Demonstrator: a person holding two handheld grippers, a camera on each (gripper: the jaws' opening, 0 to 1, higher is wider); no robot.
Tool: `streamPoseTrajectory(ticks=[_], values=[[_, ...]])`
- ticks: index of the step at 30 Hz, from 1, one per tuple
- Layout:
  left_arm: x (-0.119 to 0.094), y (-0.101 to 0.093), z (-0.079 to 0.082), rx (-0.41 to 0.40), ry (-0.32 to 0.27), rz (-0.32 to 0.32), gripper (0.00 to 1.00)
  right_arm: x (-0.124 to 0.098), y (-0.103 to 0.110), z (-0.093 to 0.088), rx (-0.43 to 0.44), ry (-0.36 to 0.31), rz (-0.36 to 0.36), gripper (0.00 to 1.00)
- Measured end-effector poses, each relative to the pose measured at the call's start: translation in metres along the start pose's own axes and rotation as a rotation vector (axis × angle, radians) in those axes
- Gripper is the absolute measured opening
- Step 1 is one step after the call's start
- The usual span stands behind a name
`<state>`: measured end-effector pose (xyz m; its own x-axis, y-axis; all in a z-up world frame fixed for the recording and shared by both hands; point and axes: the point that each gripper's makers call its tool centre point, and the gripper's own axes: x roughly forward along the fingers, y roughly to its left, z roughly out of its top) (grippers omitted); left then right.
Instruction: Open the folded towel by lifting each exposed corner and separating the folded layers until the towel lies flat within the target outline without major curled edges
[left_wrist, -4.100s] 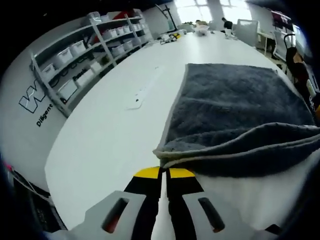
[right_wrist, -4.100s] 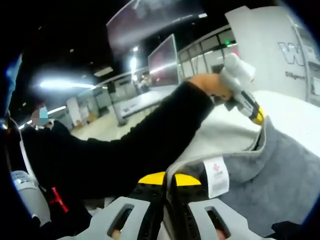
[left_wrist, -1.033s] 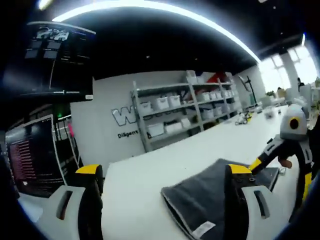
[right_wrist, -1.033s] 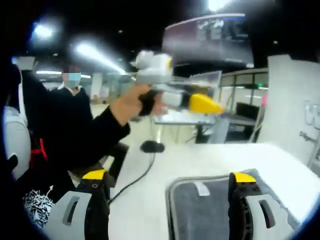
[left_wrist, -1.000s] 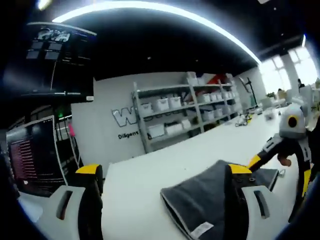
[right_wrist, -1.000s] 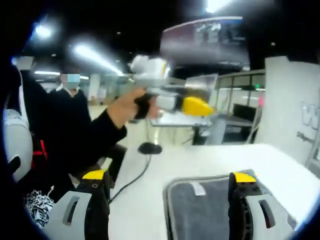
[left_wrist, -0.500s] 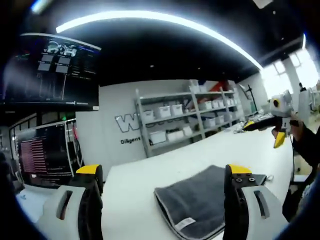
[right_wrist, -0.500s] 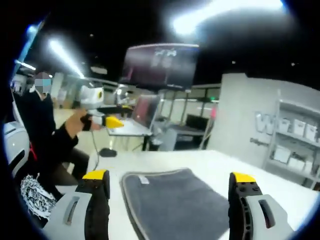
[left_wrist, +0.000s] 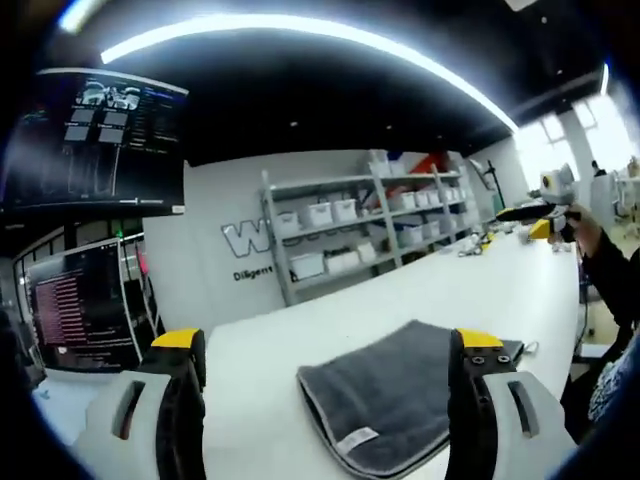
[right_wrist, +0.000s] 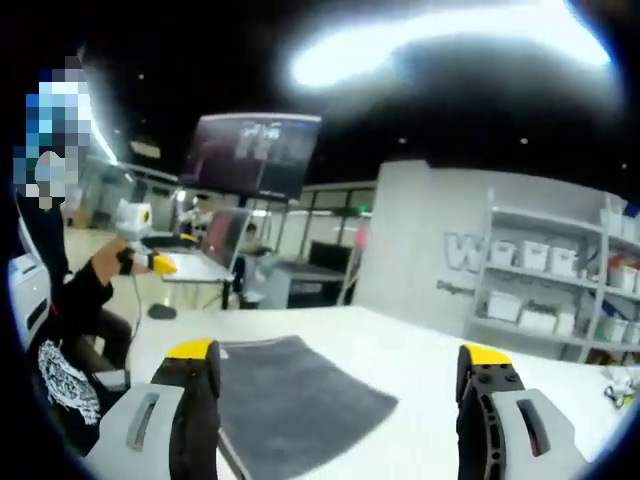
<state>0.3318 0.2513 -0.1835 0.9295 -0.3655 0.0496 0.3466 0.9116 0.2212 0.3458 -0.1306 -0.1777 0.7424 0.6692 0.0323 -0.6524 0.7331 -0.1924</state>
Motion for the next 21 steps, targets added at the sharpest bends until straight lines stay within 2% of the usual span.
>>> streamPoseTrajectory(ticks=[6, 9, 12, 14, 18, 19, 21], values=[[-0.003, -0.004, 0.002, 0.013, -0.005, -0.010, 1.00, -0.008, -0.003, -0.001, -0.002, 0.013, -0.029, 0.99], [-0.008, 0.001, 0.000, 0.004, -0.007, 0.006, 1.00, -0.011, -0.003, 0.002, 0.008, 0.006, -0.034, 0.99], [-0.012, 0.004, -0.006, -0.013, 0.011, -0.001, 1.00, -0.015, -0.004, 0.001, 0.005, 0.014, -0.045, 1.00], [-0.014, 0.007, -0.008, 0.004, 0.026, 0.000, 1.00, -0.018, -0.007, -0.001, 0.005, 0.021, -0.051, 1.00], [-0.023, 0.043, -0.005, 0.198, 0.105, 0.087, 1.00, -0.024, -0.016, -0.003, 0.001, 0.027, -0.073, 1.00], [-0.026, 0.048, -0.002, 0.205, 0.110, 0.093, 1.00, -0.025, -0.017, -0.003, 0.002, 0.028, -0.076, 1.00], [-0.030, 0.052, 0.011, 0.165, 0.072, 0.091, 1.00, -0.027, -0.019, -0.004, -0.001, 0.030, -0.078, 1.00]])
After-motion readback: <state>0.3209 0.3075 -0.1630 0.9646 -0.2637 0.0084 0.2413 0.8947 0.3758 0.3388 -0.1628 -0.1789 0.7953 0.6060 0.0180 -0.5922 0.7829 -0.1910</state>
